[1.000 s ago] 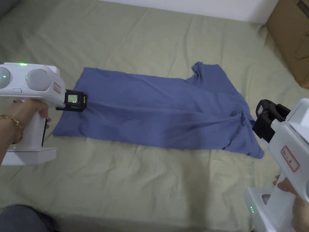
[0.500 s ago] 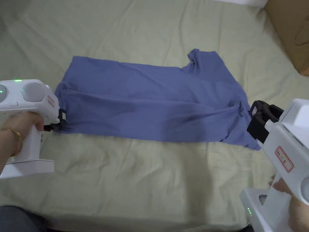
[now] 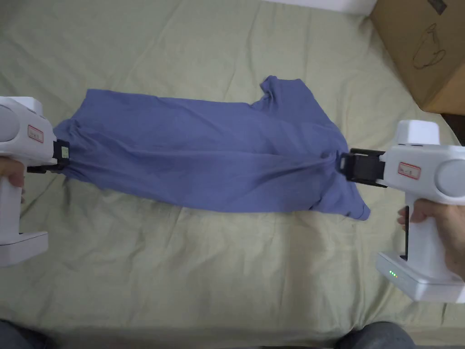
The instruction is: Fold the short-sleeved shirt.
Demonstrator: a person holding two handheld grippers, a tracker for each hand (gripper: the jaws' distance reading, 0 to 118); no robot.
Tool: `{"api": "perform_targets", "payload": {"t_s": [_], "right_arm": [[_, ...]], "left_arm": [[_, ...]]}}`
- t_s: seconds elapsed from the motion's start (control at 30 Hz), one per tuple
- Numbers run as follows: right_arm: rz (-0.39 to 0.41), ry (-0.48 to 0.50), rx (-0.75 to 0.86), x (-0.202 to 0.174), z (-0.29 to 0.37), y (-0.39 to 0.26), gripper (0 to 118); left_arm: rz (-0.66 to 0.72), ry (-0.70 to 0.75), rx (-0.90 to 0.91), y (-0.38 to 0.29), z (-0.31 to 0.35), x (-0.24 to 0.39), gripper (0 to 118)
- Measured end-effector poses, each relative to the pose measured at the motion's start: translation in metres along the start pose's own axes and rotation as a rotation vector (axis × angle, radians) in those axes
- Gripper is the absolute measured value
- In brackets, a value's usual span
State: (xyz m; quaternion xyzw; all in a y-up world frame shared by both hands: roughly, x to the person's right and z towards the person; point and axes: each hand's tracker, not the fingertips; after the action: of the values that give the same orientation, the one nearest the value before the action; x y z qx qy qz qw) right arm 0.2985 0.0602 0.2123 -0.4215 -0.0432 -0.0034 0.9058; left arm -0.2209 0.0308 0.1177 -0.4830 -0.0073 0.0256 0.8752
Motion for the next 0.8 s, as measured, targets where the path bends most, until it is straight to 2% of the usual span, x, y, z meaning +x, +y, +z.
{"api": "perform_targets", "payload": {"t_s": [0.03, 0.07, 0.1, 0.2, 0.33, 0.4, 0.43, 0.47, 0.57, 0.63, 0.67, 0.73, 0.8], "right_arm": [[-0.014, -0.005, -0.068, 0.005, -0.013, 0.002, 116], [-0.033, -0.009, -0.101, 0.012, -0.025, 0.001, 118], [-0.055, 0.005, -0.125, 0.019, -0.037, 0.001, 118], [-0.123, -0.084, -0.229, 0.033, -0.071, -0.003, 117], [-0.119, -0.107, -0.329, 0.04, -0.104, -0.015, 113], [-0.124, -0.099, -0.329, 0.041, -0.112, -0.022, 99], [-0.132, -0.101, -0.343, 0.041, -0.115, -0.023, 86], [-0.149, -0.105, -0.364, 0.041, -0.117, -0.025, 66], [-0.19, 0.012, -0.394, 0.039, -0.12, -0.028, 15], [-0.222, 0.034, -0.381, 0.037, -0.114, -0.024, 13], [-0.201, 0.002, -0.391, 0.035, -0.111, -0.019, 13], [-0.108, 0.016, -0.389, 0.035, -0.099, -0.011, 13], [-0.092, 0.032, -0.349, 0.038, -0.077, -0.002, 13]], "left_arm": [[0.002, 0.0, 0.0, 0.0, 0.0, 0.0, 1], [0.004, 0.0, 0.001, 0.0, 0.0, -0.001, 1], [0.01, -0.001, 0.002, -0.001, 0.0, -0.002, 1], [0.029, -0.001, -0.01, -0.005, -0.006, -0.006, 1], [0.05, 0.008, -0.037, -0.009, -0.015, -0.011, 1], [0.06, 0.012, -0.047, -0.012, -0.02, -0.011, 1], [0.066, 0.013, -0.05, -0.014, -0.021, -0.011, 1], [0.071, 0.013, -0.051, -0.016, -0.023, -0.012, 1], [0.082, 0.029, -0.067, -0.019, -0.03, -0.011, 1], [0.098, 0.03, -0.072, -0.019, -0.03, -0.013, 1], [0.105, 0.031, -0.07, -0.019, -0.028, -0.013, 1], [0.12, 0.025, -0.054, -0.015, -0.02, -0.015, 1], [0.133, 0.005, -0.025, -0.009, -0.005, -0.017, 1]]}}
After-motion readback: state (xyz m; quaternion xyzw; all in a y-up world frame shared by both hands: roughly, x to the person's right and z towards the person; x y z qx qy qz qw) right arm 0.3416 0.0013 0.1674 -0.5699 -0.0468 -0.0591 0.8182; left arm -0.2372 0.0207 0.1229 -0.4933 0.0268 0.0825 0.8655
